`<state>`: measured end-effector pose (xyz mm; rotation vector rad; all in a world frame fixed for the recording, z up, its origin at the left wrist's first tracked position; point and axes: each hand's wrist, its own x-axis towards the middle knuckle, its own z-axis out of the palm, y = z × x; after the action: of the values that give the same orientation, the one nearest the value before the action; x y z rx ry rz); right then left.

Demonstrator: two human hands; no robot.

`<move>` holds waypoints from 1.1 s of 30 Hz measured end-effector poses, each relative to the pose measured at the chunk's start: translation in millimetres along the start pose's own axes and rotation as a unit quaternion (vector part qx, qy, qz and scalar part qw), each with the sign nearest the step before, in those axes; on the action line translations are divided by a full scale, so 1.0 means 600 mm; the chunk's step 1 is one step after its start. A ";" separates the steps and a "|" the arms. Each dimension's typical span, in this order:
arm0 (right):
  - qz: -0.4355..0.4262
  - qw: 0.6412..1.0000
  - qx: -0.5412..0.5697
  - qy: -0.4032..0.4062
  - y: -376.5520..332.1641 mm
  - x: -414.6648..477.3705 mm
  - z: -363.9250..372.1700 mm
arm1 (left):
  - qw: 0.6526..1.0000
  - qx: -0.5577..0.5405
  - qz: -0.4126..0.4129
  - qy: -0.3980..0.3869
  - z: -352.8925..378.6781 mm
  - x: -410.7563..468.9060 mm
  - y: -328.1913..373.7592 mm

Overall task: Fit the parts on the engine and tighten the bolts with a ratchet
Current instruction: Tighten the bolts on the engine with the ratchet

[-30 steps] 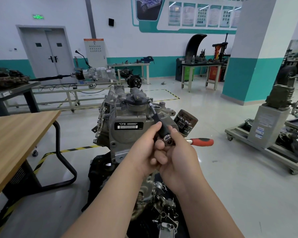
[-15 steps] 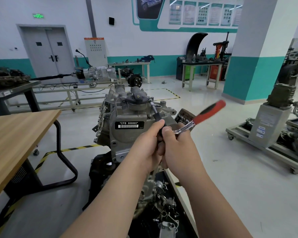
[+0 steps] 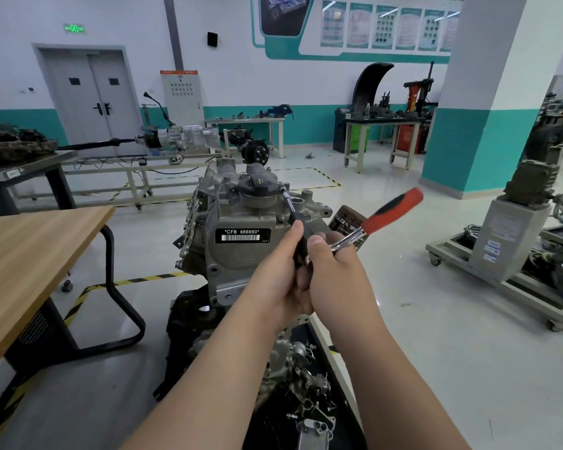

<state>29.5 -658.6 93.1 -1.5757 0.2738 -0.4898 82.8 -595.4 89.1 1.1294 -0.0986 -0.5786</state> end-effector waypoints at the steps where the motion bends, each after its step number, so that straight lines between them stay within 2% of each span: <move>1: 0.015 1.000 0.021 0.005 0.001 -0.001 0.002 | 1.000 0.010 -0.003 -0.002 -0.004 0.002 -0.001; 9: 0.068 0.981 0.179 -0.020 0.004 -0.012 0.010 | 0.999 0.049 -0.022 0.005 -0.016 0.005 -0.002; 11: 0.092 0.968 0.232 -0.032 0.003 -0.014 0.010 | 0.998 0.050 -0.022 0.009 -0.018 0.005 -0.002; 16: 0.157 0.905 0.391 -0.051 -0.005 -0.017 0.008 | 1.000 -0.001 -0.010 0.002 -0.012 0.003 0.001; 18: 0.160 0.909 0.381 -0.052 -0.004 -0.016 0.005 | 1.000 0.006 -0.016 0.000 -0.009 0.004 0.002; 20: 0.146 0.936 0.315 -0.048 -0.001 -0.016 0.003 | 1.000 0.025 -0.019 0.003 -0.008 0.004 0.002; 23: 0.107 0.983 0.145 -0.023 0.001 -0.012 -0.004 | 0.999 0.043 -0.024 0.009 -0.002 0.006 0.002; 26: 0.031 0.999 -0.045 -0.004 -0.006 -0.007 -0.016 | 0.999 0.034 0.021 0.023 0.004 0.012 0.003; 29: -0.054 0.983 -0.174 0.000 -0.018 -0.006 -0.022 | 0.998 0.011 0.052 0.017 0.009 0.016 0.005; 31: -0.085 0.949 -0.303 0.011 -0.022 -0.006 -0.022 | 0.999 0.017 0.042 0.015 0.011 0.014 0.008; 33: -0.114 0.914 -0.388 0.029 -0.023 -0.008 -0.023 | 1.000 0.011 0.026 -0.001 0.011 0.015 0.009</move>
<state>17.2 -667.9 105.9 -2.3909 0.3551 -0.6552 90.1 -603.5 95.0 1.1452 -0.1355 -0.5340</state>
